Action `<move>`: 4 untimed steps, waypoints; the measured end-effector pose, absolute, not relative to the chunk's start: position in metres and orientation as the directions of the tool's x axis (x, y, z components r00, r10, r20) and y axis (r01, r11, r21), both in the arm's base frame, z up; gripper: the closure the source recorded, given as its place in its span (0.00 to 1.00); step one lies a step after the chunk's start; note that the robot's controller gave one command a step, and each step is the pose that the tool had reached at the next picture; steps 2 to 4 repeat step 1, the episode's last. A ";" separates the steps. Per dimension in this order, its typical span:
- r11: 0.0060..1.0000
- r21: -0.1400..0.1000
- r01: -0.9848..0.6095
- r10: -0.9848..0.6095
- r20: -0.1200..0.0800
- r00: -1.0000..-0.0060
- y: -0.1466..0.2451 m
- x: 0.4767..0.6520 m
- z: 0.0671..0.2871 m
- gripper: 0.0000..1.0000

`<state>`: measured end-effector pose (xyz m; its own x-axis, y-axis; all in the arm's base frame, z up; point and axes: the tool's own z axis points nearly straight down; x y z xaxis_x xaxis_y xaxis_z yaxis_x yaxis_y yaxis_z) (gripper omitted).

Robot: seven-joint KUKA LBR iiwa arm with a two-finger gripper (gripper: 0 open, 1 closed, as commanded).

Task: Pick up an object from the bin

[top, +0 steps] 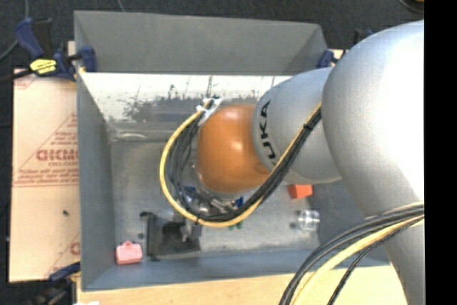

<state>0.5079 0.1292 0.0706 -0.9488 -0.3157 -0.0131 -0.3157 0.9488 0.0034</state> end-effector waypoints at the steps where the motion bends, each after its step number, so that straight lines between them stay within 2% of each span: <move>1: 0.949 0.003 -0.315 -0.315 -0.012 -0.949 0.128 0.511 0.164 1.00; 4: 0.949 0.003 -0.315 -0.315 -0.012 -0.949 0.128 0.511 0.164 1.00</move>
Offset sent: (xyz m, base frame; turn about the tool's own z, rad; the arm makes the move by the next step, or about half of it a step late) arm 0.0058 -0.0007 0.1221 -0.0568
